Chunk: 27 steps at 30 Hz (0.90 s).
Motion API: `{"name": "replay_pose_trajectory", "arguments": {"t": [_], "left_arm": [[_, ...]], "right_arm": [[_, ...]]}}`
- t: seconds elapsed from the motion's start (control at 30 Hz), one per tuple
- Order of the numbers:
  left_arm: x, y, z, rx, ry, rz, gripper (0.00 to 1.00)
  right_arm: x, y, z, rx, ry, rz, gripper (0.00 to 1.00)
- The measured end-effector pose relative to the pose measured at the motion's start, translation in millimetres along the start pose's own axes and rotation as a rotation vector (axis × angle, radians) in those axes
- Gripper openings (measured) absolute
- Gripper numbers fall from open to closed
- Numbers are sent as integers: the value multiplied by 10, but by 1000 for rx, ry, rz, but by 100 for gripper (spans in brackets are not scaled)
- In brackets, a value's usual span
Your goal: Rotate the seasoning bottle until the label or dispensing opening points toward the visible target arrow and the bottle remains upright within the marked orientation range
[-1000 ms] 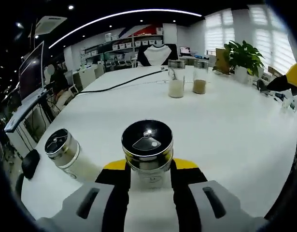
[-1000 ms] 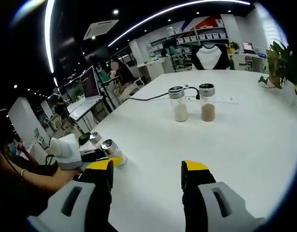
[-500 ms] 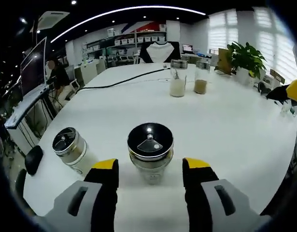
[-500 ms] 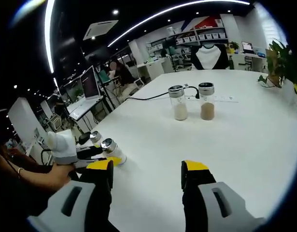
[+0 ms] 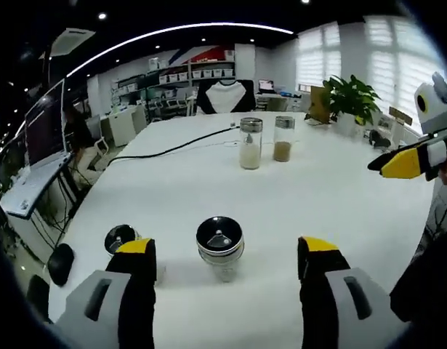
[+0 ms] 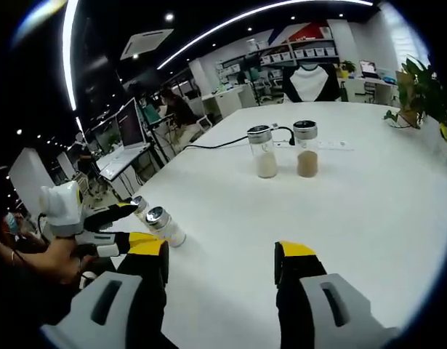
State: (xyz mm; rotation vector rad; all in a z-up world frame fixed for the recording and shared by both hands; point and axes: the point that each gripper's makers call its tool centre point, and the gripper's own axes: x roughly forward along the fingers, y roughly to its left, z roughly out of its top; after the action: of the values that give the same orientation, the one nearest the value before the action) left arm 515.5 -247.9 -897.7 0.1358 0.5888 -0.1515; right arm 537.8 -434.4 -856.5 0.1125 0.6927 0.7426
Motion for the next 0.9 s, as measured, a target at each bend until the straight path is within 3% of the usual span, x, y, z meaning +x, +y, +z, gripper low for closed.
{"name": "replay_pose_trajectory", "arguments": {"t": [0.1,0.27,0.33,0.37,0.47,0.67,0.77,0.9], "left_arm": [[-20,-45,27,66,-1,-16,79],[-121,-131,181,44,-46,-72,91],[-132,-183,257,-20,-76,-106,100],[-128,-211,275,-41,-90,-126,98],[-109,-156,238,-40,-65,-91,100],[-59,-248,318,-55,-79,-164,100],[-8,-258,304,-82,-68,-178,97],[12,-261,335,-60,-68,-176,96]], "right_arm": [[1,-23,-19,8,6,-7,58],[-4,-56,-27,16,8,-18,58],[5,-85,-34,20,13,-23,58],[7,-90,-38,20,17,-25,58],[15,-82,-27,17,21,-24,58],[21,-92,15,21,8,-25,58],[20,-97,-6,20,15,-27,58],[19,-122,-23,24,15,-33,58]]}}
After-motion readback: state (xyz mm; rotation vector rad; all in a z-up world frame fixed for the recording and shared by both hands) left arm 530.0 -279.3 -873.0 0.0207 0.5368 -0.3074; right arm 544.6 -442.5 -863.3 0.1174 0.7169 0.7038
